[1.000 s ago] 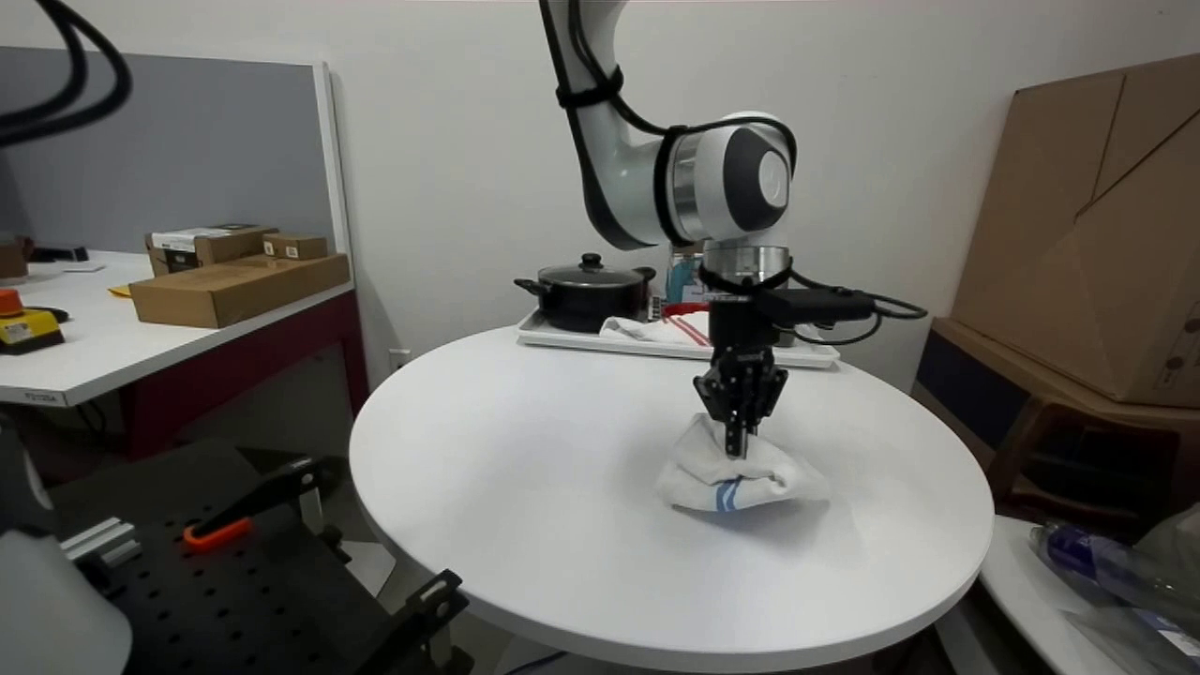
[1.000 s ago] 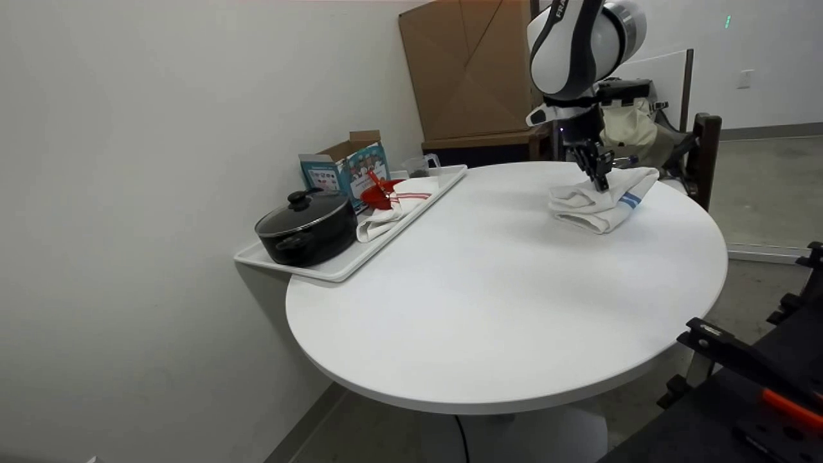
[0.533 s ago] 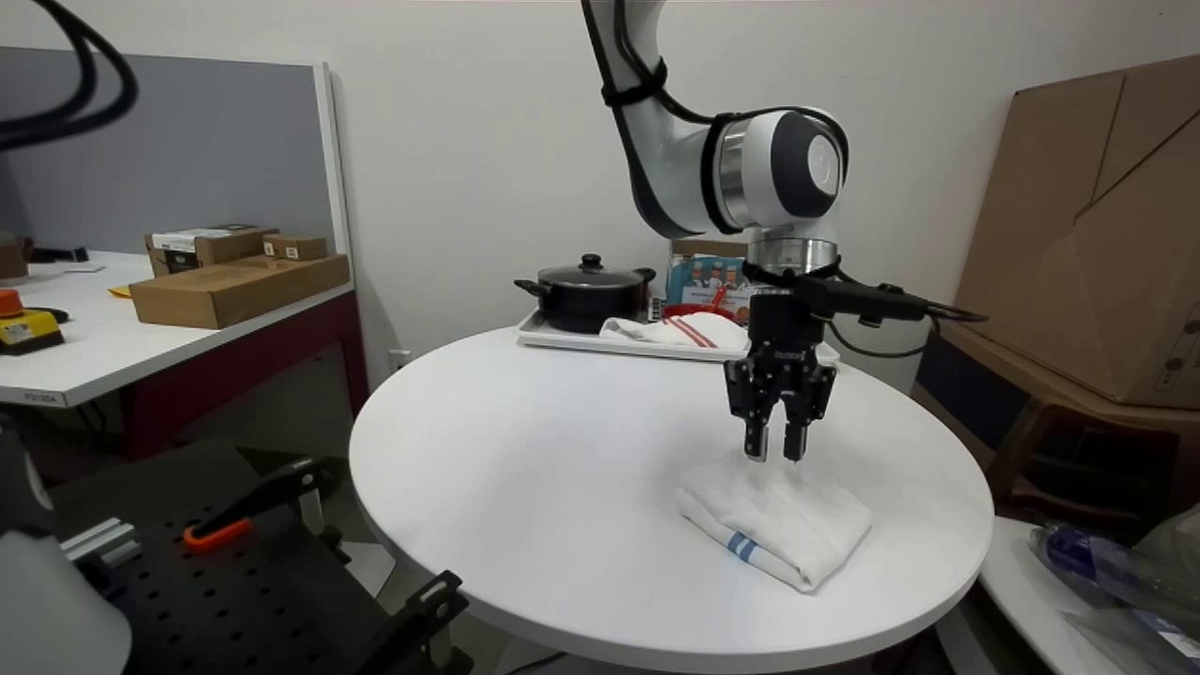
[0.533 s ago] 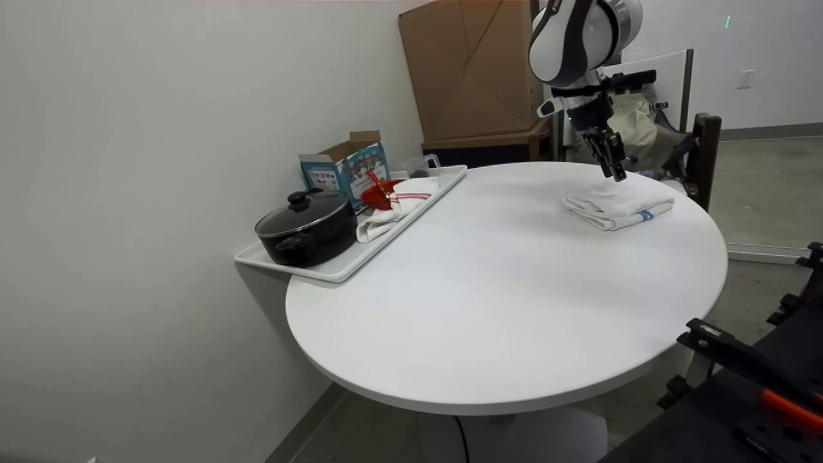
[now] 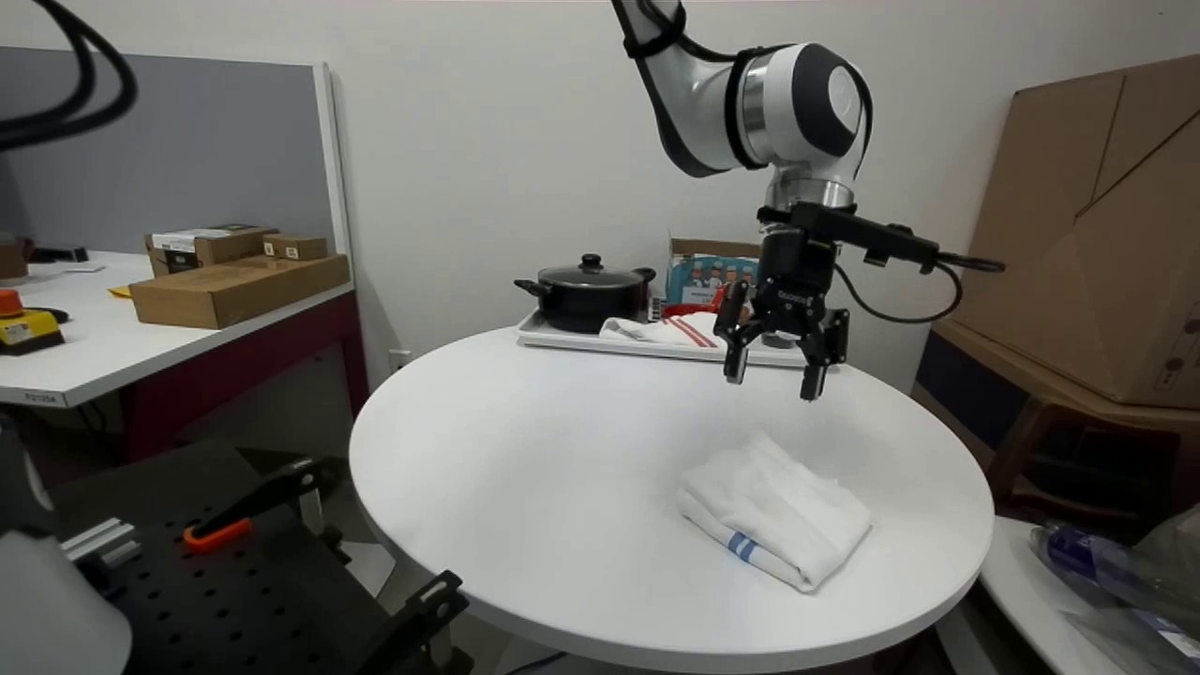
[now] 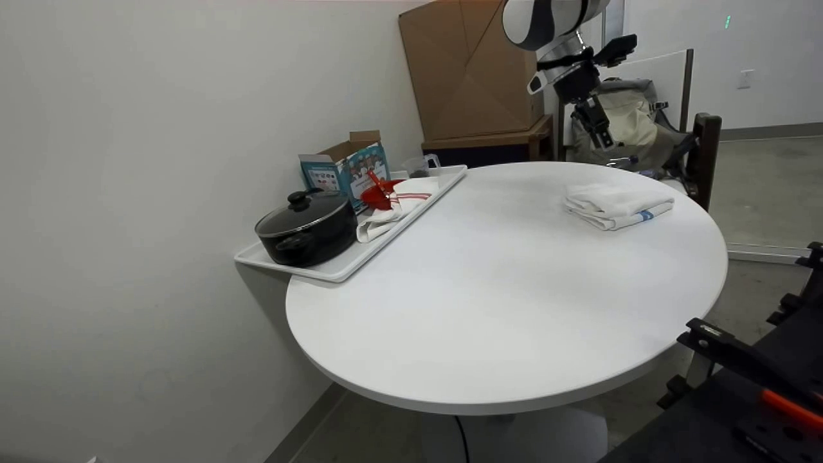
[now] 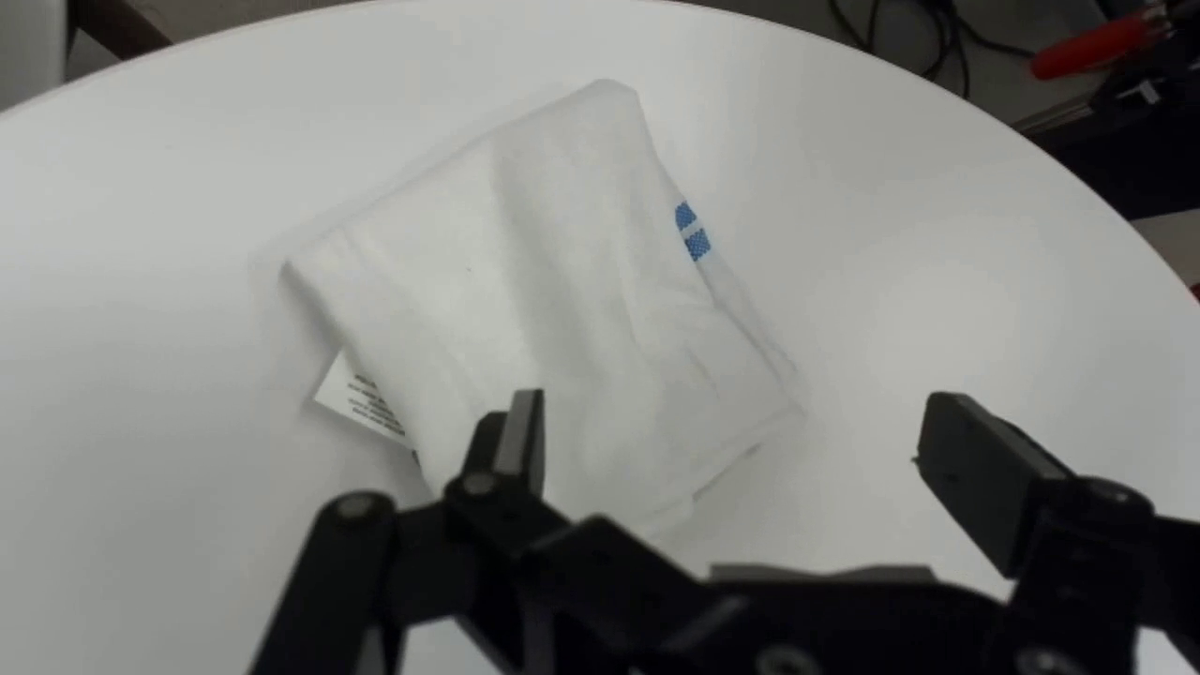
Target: Wipe the table with the cloth
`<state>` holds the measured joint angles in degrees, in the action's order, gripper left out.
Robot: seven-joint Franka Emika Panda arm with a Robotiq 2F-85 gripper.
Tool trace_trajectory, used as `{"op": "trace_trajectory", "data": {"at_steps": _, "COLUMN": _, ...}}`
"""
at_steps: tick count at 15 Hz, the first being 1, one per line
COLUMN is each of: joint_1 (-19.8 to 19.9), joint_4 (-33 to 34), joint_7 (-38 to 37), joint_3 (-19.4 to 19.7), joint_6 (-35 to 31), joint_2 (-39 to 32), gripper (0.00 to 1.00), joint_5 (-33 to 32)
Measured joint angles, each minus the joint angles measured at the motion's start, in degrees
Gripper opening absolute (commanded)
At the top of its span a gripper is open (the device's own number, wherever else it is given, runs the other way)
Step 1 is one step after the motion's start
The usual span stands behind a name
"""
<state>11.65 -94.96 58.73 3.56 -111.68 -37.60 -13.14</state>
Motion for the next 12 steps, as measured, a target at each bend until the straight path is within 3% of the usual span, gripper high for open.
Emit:
{"op": "trace_trajectory", "data": {"at_steps": 6, "joint_1": 0.0, "joint_4": 3.4, "joint_7": -6.1, "joint_3": -0.5, "joint_6": 2.2, "joint_2": 3.1, "gripper": 1.00, "joint_5": 0.8}}
{"op": "trace_trajectory", "data": {"at_steps": 12, "joint_1": -0.1, "joint_4": 0.6, "joint_7": -14.8, "joint_3": -1.3, "joint_6": -10.5, "joint_2": 6.8, "gripper": 1.00, "joint_5": 1.5}}
